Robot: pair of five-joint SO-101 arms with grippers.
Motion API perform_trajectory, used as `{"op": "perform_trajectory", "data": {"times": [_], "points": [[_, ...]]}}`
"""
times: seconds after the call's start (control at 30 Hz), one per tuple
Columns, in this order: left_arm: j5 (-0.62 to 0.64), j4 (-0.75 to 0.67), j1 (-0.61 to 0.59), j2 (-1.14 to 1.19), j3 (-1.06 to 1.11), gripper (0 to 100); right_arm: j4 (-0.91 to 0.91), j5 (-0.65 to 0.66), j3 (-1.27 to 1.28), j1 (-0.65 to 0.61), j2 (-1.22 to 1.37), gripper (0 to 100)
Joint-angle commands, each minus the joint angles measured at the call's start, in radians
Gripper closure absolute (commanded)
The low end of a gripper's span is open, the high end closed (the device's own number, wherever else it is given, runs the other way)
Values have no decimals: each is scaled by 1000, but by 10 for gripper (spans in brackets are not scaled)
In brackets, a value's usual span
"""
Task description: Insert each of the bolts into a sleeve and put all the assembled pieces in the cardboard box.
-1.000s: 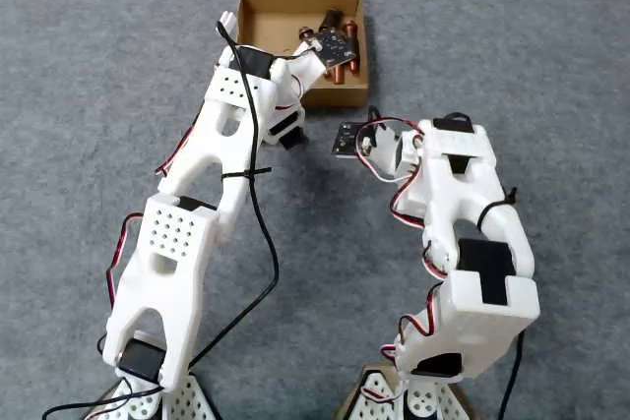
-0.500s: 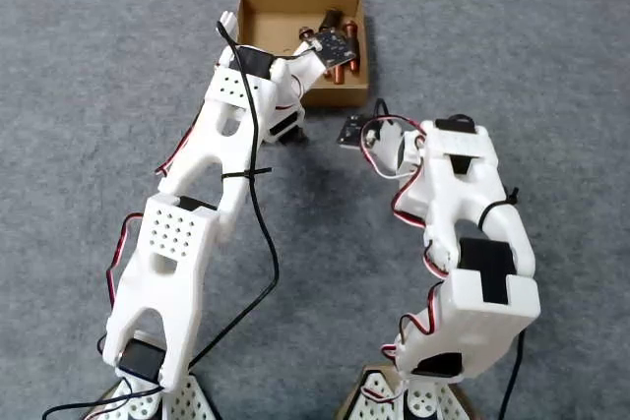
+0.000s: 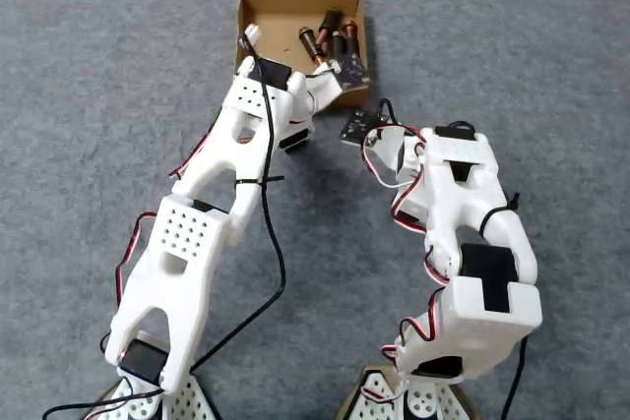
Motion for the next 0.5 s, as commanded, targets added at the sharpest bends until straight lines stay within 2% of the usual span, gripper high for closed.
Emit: {"op": "perform_trajectory", "data": {"times": [0.0,0.37,0.47], "points": [[-21,5,14,-4,-38,907,-32,-11,5,13,1,950],[-29,-41,-2,73,-38,906,-32,-9,5,13,1,950],[-28,-51,-8,87,-38,866,-32,-9,5,13,1,950]]}}
